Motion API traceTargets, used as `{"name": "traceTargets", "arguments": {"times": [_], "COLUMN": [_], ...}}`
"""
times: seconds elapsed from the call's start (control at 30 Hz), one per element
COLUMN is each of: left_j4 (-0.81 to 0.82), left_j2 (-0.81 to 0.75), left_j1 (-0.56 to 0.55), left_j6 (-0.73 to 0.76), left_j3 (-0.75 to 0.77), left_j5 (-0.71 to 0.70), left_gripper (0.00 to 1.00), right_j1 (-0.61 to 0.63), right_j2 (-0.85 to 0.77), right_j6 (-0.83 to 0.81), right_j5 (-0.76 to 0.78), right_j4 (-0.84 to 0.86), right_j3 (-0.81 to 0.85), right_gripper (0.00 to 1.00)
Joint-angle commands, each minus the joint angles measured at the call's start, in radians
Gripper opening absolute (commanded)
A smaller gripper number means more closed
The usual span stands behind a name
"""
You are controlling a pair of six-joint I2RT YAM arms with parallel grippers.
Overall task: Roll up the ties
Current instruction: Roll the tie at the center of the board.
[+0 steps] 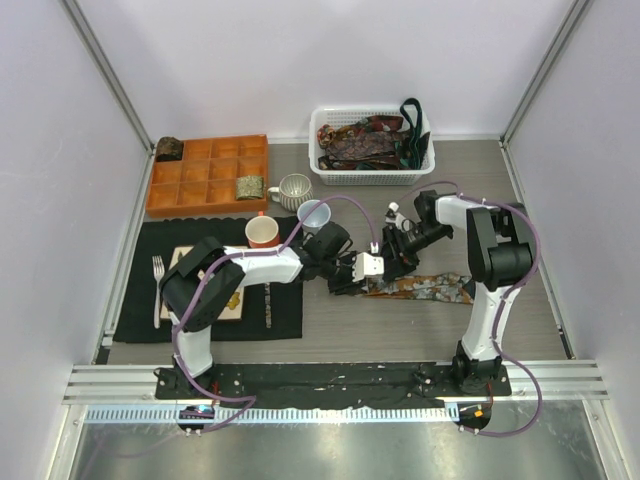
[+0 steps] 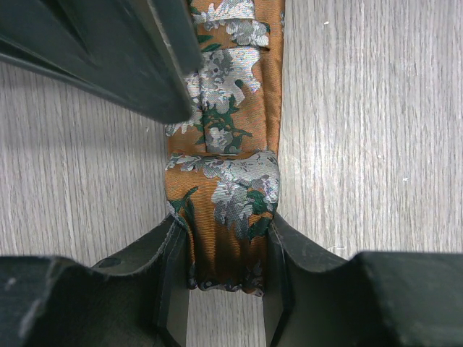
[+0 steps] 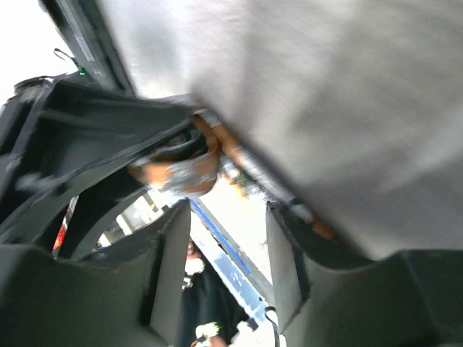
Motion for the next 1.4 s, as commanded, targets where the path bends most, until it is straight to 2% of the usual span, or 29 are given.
{"name": "traceTargets", "arguments": {"times": [0.0, 0.17, 0.37, 0.43, 0.47, 0.5, 0.6, 0.7, 0.83, 0.93, 1.1, 1.23, 1.37], "left_j4": [-0.139, -0.139, -0.142, -0.139, -0.136, -0.134, -0.132, -0.123, -0.065, 0.005, 0.087, 0.134, 0.158], "left_j2": [0.053, 0.056, 0.038, 0.033, 0.030, 0.029, 0.027, 0.016, -0.046, -0.071, -0.064, -0.056, -0.044], "left_j1": [0.004, 0.001, 0.001, 0.002, 0.001, -0.001, 0.001, 0.005, 0.031, 0.030, 0.018, 0.004, -0.001], "left_j6": [0.008, 0.003, 0.002, 0.002, 0.000, -0.002, -0.006, -0.020, -0.116, -0.184, -0.247, -0.230, -0.198], "left_j3": [-0.020, -0.012, -0.032, -0.038, -0.040, -0.041, -0.038, -0.031, -0.009, 0.011, 0.038, 0.014, -0.009], "left_j5": [-0.094, -0.100, -0.103, -0.099, -0.099, -0.097, -0.082, -0.066, 0.006, 0.055, 0.093, 0.113, 0.087], "left_gripper": [0.25, 0.27, 0.29, 0.31, 0.31, 0.31, 0.33, 0.43, 0.64, 0.72, 0.75, 0.77, 0.77], "right_j1": [0.035, 0.133, 0.146, 0.147, 0.144, 0.145, 0.136, 0.110, 0.057, 0.018, 0.014, 0.044, 0.079], "right_j2": [-0.133, -0.148, -0.078, -0.072, -0.072, -0.070, -0.058, -0.041, 0.028, 0.065, 0.085, 0.102, 0.149], "right_j6": [-0.003, 0.115, 0.124, 0.114, 0.114, 0.109, 0.095, 0.080, -0.012, -0.038, -0.041, -0.037, -0.038], "right_j5": [-0.088, -0.091, -0.001, 0.022, 0.031, 0.039, 0.064, 0.090, 0.133, 0.156, 0.191, 0.232, 0.207], "right_j4": [0.028, 0.156, 0.214, 0.216, 0.216, 0.214, 0.197, 0.168, 0.088, 0.062, 0.065, 0.090, 0.078], "right_j3": [-0.045, -0.097, -0.077, -0.077, -0.082, -0.085, -0.094, -0.108, -0.105, -0.106, -0.089, -0.048, 0.039], "right_gripper": [0.52, 0.52, 0.47, 0.37, 0.30, 0.19, 0.02, 0.01, 0.01, 0.01, 0.01, 0.01, 0.01]}}
